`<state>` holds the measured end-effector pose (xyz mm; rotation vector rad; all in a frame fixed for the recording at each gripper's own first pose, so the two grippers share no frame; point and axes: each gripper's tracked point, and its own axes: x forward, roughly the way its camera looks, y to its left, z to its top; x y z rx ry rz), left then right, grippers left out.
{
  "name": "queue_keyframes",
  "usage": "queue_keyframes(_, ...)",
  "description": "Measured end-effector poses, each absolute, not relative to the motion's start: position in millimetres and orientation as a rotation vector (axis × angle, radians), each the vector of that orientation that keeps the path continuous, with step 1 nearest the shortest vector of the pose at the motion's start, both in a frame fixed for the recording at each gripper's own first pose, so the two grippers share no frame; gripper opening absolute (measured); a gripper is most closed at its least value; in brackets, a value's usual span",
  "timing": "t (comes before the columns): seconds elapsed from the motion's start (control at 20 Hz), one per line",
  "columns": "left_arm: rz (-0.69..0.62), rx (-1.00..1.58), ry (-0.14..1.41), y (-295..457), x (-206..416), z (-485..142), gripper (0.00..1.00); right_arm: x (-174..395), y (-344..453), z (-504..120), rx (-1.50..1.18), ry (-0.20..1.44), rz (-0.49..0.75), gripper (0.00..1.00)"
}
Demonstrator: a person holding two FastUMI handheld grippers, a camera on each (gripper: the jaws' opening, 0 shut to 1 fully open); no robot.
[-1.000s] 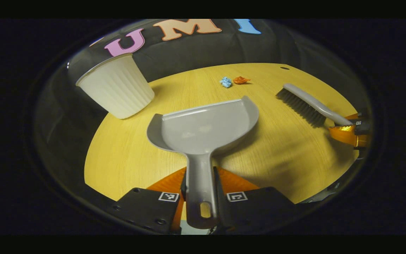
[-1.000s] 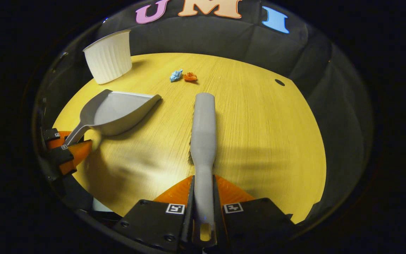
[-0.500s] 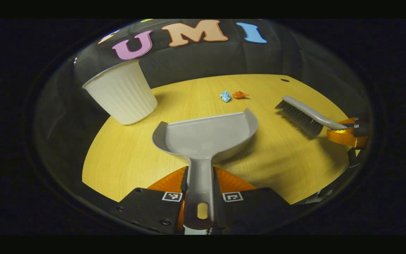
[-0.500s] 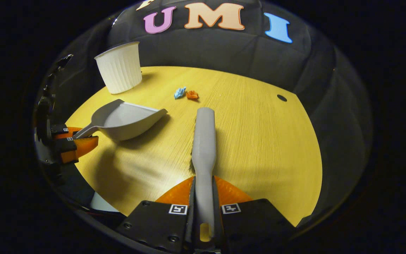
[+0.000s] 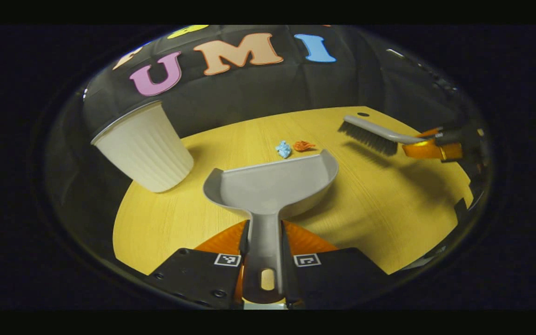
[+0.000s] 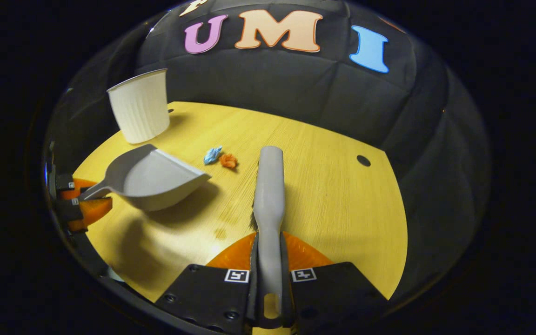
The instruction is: Pick up the small broom and dustpan from the desktop, sweep the trash into the dustpan with the broom, and then empty the trash into the garbage bin.
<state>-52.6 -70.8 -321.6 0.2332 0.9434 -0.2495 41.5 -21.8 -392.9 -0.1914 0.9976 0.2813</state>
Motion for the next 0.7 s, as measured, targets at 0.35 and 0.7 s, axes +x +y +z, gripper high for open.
queue_keyframes(0.35,-0.382,0.273,0.957,-71.1,-28.7,-343.7,0.27,127.5,12.4,-435.7,-0.265,1.003,0.336,0.17)
queue_keyframes(0.7,-0.422,0.329,0.967,-65.6,-32.1,-362.8,0.28,146.9,42.9,-468.8,-0.465,1.042,0.599,0.17)
